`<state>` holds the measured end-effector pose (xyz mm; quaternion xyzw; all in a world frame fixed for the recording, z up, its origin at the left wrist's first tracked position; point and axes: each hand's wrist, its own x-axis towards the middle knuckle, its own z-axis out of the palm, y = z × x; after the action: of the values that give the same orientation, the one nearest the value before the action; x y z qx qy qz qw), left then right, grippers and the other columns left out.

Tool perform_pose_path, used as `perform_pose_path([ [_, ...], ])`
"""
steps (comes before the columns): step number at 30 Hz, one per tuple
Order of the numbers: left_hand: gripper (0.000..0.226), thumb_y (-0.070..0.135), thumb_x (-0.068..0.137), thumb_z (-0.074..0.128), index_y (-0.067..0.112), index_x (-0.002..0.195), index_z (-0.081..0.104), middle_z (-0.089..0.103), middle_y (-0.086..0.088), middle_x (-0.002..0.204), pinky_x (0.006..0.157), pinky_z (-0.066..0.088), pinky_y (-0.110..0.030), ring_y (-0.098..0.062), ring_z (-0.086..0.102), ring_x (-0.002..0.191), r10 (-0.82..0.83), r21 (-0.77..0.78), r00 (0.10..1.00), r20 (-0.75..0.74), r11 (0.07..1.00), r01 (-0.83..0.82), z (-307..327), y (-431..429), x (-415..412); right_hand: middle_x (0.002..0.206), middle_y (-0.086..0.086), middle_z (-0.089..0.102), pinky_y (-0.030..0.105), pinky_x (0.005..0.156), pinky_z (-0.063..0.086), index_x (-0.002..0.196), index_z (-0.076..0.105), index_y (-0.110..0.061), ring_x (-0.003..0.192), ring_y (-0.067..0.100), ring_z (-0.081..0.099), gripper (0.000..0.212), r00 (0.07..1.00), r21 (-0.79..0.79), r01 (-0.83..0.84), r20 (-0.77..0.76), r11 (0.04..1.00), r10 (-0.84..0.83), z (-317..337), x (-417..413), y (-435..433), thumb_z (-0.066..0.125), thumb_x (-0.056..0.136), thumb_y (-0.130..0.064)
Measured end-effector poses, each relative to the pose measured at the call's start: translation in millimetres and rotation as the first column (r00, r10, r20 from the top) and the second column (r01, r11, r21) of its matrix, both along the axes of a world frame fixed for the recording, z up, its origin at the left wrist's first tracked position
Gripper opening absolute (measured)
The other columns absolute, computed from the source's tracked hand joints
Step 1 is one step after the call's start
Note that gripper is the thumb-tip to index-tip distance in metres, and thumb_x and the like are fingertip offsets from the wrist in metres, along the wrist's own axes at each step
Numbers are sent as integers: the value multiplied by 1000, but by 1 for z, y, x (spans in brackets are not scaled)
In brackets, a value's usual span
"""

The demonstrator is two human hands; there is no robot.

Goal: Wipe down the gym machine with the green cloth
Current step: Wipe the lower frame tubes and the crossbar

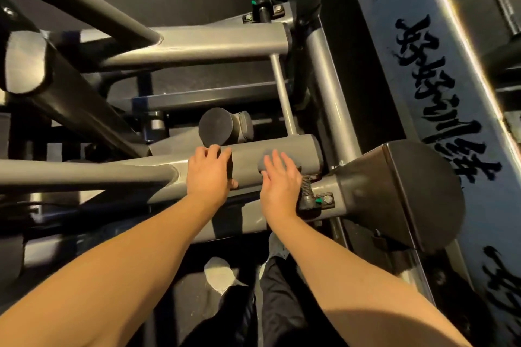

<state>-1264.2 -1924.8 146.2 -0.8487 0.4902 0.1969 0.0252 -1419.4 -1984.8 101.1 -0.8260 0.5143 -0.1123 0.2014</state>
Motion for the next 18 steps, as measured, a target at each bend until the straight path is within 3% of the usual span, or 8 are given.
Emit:
perform_pose_path([
  [4,79,50,85,76,24,151,41,43,-4,150,109,37,-43,-29,37,132,-17,-7,1000,-19,1000,17,1,-1,1,133,5,64,44,88,44,121,73,-17,115,30,54,34,993,-178,-115,-10,977,115,-5,-29,-37,71,88,-8],
  [6,79,51,86,75,25,151,40,42,-4,151,110,36,-43,-29,36,133,-20,-7,1000,-24,1000,20,1,-2,3,128,8,59,41,91,48,116,73,-17,110,30,53,28,996,-116,90,13,989,-89,4,-41,-60,69,89,-10],
  [7,79,51,86,75,25,152,40,41,-4,151,110,36,-43,-29,36,134,-16,-4,1000,-24,1000,16,2,-2,3,126,8,55,30,92,49,113,71,-15,110,26,54,21,976,-81,218,5,973,-218,11,-39,-64,67,92,-12],
  [9,80,51,85,75,25,152,40,41,-4,151,110,36,-42,-29,36,134,-12,-11,1000,-18,1000,12,1,-1,4,116,7,49,8,76,46,104,62,-5,100,3,56,11,943,11,329,55,944,-329,22,-19,-52,62,99,-14],
  [11,80,52,85,75,26,152,40,40,-4,151,109,36,-42,-29,35,134,-10,-18,1000,-20,1000,10,0,0,3,106,3,48,10,75,46,98,57,-4,83,-9,53,12,948,163,258,146,952,-282,24,9,-18,58,102,-16],
  [15,82,53,85,75,27,153,38,38,-3,153,110,35,-43,-28,33,136,-9,-26,1000,-29,1000,8,0,2,4,102,-1,52,35,86,51,93,62,-20,95,21,56,6,970,161,-27,243,987,-13,20,29,18,61,99,-23],
  [16,83,54,84,75,27,153,37,38,-3,153,110,35,-43,-28,33,136,-14,-27,999,-32,1000,14,1,2,6,103,1,53,32,84,49,100,65,-18,94,23,55,4,980,148,-74,194,986,45,19,21,4,62,98,-18],
  [18,84,56,84,75,28,153,37,38,-3,152,108,35,-43,-29,33,135,-30,-28,999,-34,999,29,0,2,8,102,2,54,23,81,48,102,67,-12,86,11,53,8,984,180,53,158,982,-82,13,-3,-36,62,98,-17],
])
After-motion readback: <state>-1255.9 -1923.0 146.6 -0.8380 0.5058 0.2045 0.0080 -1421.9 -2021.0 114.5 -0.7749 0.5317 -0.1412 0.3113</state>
